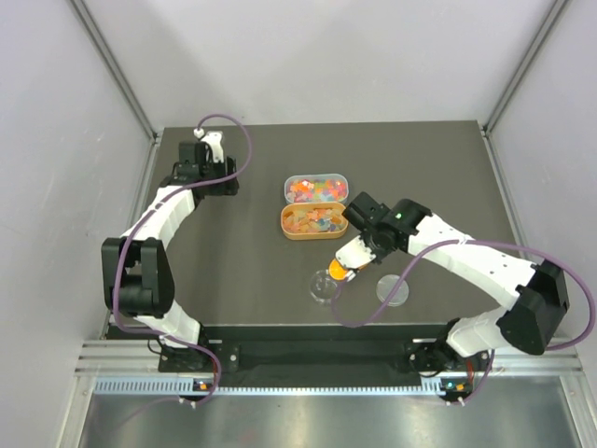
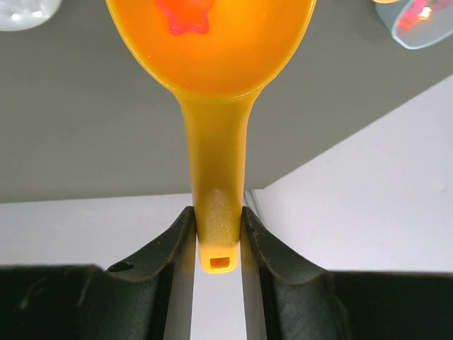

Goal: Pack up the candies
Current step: Place the fake candies in the packing bottle.

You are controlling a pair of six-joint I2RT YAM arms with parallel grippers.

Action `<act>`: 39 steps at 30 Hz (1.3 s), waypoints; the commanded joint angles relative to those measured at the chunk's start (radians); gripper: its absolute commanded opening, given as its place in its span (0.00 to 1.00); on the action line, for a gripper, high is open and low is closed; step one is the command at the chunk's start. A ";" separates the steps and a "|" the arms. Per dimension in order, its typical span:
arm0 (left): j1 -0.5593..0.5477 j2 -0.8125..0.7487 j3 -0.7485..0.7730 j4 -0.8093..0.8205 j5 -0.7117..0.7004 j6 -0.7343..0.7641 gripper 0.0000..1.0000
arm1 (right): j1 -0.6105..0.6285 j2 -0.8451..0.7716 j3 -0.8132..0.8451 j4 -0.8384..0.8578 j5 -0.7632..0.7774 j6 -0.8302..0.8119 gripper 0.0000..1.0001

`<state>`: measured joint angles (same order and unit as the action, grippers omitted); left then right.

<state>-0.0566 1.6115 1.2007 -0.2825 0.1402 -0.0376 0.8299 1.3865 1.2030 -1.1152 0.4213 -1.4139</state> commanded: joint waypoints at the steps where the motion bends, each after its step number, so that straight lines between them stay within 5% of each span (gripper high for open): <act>1: 0.009 -0.047 -0.010 0.071 -0.005 -0.015 0.69 | 0.041 0.003 0.076 -0.032 0.057 0.007 0.00; 39: 0.020 -0.113 -0.047 0.094 -0.002 -0.036 0.70 | 0.236 0.124 0.184 -0.172 0.307 0.178 0.00</act>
<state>-0.0425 1.5585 1.1625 -0.2375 0.1368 -0.0582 1.0462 1.5070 1.3437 -1.2636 0.6735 -1.2728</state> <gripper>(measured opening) 0.699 0.267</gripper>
